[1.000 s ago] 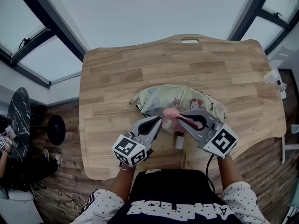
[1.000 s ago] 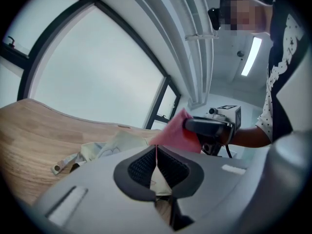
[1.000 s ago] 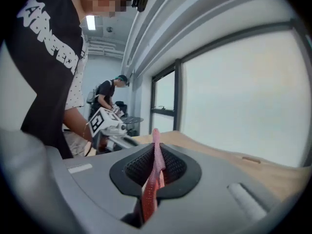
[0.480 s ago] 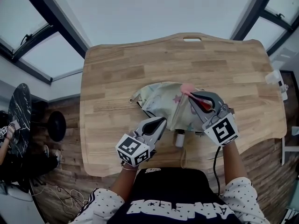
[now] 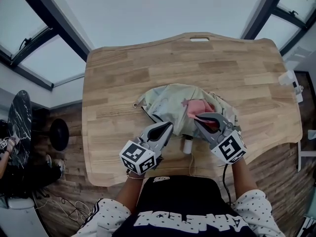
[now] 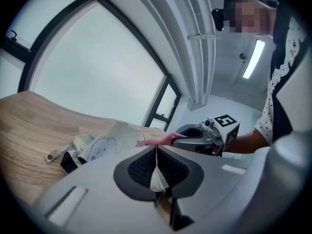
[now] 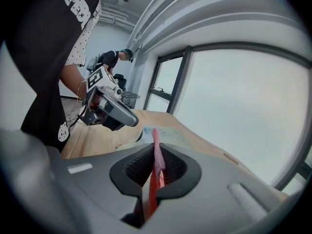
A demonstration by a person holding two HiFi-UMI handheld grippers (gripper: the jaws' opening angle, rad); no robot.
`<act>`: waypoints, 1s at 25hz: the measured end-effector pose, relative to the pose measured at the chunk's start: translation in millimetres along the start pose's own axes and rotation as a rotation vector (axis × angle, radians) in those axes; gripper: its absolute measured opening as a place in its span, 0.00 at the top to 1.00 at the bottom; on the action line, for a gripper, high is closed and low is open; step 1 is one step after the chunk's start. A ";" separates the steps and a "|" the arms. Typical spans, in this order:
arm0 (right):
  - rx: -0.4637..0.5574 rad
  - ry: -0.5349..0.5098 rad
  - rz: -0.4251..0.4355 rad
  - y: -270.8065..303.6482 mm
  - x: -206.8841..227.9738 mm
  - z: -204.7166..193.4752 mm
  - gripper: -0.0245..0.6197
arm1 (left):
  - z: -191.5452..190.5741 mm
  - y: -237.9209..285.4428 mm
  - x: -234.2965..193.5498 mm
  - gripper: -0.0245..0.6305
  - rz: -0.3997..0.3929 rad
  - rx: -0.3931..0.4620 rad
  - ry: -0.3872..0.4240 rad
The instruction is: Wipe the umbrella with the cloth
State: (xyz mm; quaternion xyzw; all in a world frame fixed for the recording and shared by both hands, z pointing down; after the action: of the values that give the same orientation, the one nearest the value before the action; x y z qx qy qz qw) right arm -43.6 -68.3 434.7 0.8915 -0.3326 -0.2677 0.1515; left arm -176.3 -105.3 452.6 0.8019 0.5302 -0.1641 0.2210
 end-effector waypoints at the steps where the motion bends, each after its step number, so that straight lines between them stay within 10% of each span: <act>1: 0.000 0.004 0.006 -1.7 -2.5 -0.1 0.92 | -0.2 0.9 1.0 0.95 -0.002 -0.002 0.000; 18: -0.001 0.071 0.132 -25.3 -47.1 -7.0 0.92 | -8.2 6.3 10.7 0.95 -0.014 -0.017 0.003; 25: 0.143 0.177 0.245 -45.4 -53.3 2.5 0.92 | -4.2 5.6 22.8 0.95 0.038 0.018 0.000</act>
State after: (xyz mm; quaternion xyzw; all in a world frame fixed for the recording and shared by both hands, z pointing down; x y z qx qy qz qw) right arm -55.7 0.7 432.4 0.8729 -0.4422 -0.1436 0.1479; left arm -162.3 -87.3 445.8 0.8137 0.5136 -0.1646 0.2170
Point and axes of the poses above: the fingertips, and each gripper's own axes: y forward along the fingers, x to its right, z out of its top, the point moved 4 cm from there along -y, backward along the fingers, and after that the axes turned 6 degrees about -y, right-handed, at the moved point
